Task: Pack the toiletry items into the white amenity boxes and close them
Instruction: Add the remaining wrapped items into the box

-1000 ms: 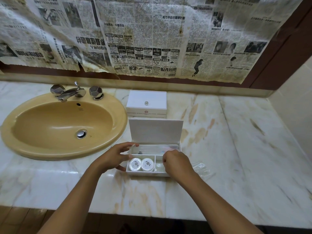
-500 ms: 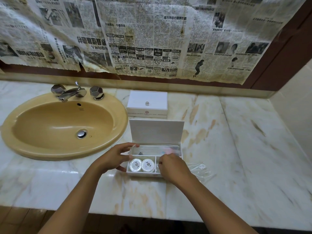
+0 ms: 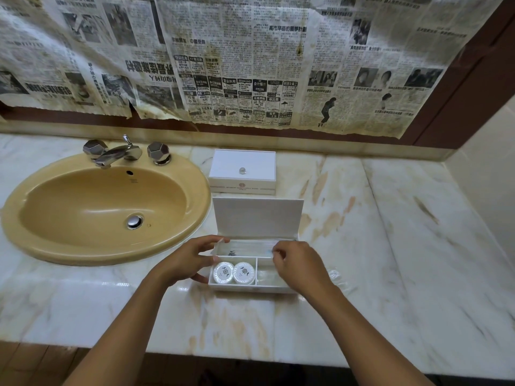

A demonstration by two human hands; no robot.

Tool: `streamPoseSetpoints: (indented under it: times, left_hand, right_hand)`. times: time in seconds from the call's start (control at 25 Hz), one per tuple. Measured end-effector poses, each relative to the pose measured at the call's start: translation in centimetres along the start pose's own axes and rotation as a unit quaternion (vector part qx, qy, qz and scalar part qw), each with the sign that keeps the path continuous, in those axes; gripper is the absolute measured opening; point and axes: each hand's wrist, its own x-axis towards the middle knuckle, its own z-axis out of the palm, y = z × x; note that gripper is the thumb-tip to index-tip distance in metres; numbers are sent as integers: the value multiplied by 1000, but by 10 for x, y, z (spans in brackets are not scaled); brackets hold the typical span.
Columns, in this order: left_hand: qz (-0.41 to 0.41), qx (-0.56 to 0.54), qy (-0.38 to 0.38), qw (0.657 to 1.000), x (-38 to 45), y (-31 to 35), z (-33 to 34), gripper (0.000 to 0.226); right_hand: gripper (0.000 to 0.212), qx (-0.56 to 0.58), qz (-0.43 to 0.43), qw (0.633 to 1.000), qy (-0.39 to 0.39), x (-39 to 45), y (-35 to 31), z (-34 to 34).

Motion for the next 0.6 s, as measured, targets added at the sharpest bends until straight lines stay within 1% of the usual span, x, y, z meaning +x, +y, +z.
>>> streamPoseSetpoints:
  times: [0.08,0.16,0.2,0.28,0.4,0.6]
  left_hand:
    - [-1,-1,0,1000,0,1,0,46]
    - [0,0,0,1000,1,0,0,46]
    - [1,1,0,1000,2,0,0,46]
    - [1,4,1,1000,3,-1,-1,47]
    - [-1,5,1,1000,2,-1,-1,47]
    - [-2,8,6,1000,4,-3,-1,48]
  right_hand:
    - [20,18,32,999,37,4,11,-11]
    - [23,11,65,997,40,8,26,-19]
    - [25,0,84,996,30,9,34,-20]
    - [29,-27,118,993,-6,10,50,-18]
    - [29,-72,149,984,-67,6,64,-12]
    - [41,-98,129,975,-151,-7,67,-2]
